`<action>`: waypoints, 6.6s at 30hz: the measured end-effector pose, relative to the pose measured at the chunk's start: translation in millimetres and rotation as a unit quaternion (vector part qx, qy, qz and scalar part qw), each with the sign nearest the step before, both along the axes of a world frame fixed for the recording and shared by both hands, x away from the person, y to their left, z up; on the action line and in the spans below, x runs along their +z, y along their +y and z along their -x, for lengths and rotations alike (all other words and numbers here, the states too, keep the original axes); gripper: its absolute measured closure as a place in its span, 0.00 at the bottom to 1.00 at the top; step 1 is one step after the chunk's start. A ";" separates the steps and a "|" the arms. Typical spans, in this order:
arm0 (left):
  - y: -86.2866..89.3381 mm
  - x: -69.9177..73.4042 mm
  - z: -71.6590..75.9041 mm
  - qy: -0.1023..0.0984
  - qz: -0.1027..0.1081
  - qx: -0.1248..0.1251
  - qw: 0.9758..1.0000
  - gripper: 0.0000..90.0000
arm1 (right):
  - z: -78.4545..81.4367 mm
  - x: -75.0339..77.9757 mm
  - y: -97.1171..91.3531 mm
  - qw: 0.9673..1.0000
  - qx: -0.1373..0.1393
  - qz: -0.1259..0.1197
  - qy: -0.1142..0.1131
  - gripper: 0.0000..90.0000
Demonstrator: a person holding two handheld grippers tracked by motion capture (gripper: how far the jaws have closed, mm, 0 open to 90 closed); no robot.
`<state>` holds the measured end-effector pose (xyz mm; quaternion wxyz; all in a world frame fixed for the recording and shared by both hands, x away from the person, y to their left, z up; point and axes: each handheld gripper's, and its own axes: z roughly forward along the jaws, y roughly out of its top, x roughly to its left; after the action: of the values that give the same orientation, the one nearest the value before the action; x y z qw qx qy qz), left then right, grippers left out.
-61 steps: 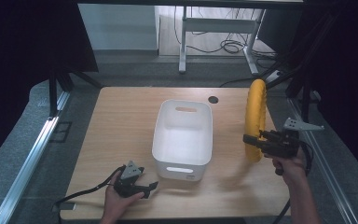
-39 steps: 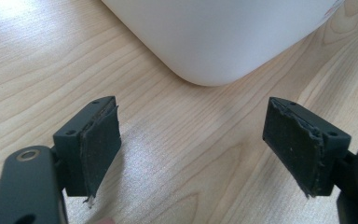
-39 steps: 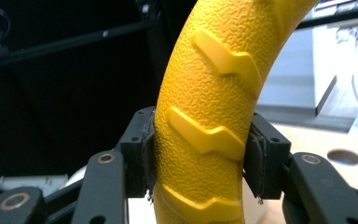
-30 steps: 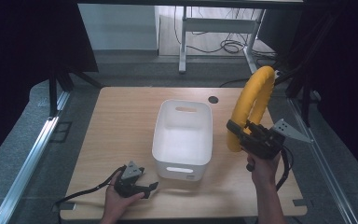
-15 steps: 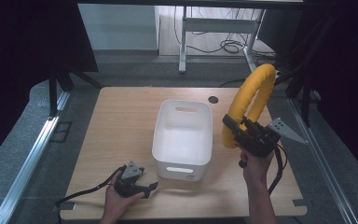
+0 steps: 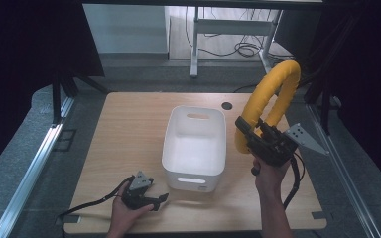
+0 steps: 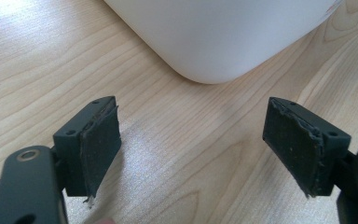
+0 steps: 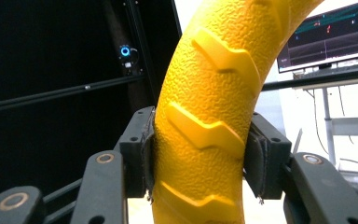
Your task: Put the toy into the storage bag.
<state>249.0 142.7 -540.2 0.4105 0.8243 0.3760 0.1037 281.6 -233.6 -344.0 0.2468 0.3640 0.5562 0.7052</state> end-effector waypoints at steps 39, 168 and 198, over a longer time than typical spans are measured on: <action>2.0 2.1 0.4 -0.005 -0.001 -0.002 1.000 0.21 | 3.3 28.7 102.9 0.998 0.050 -0.002 -0.038 0.55; 1.1 0.9 -0.1 -0.001 -0.001 -0.004 1.000 0.21 | 13.7 -77.8 163.4 0.991 0.068 0.081 0.079 0.52; 2.0 1.7 -5.3 0.001 0.006 -0.004 1.000 0.21 | 22.5 -67.4 125.7 0.991 0.082 0.077 0.076 0.36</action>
<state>254.3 144.7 -538.4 0.4160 0.8231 0.3737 0.0993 259.1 -107.9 -411.3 0.1720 0.3497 0.6543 0.6481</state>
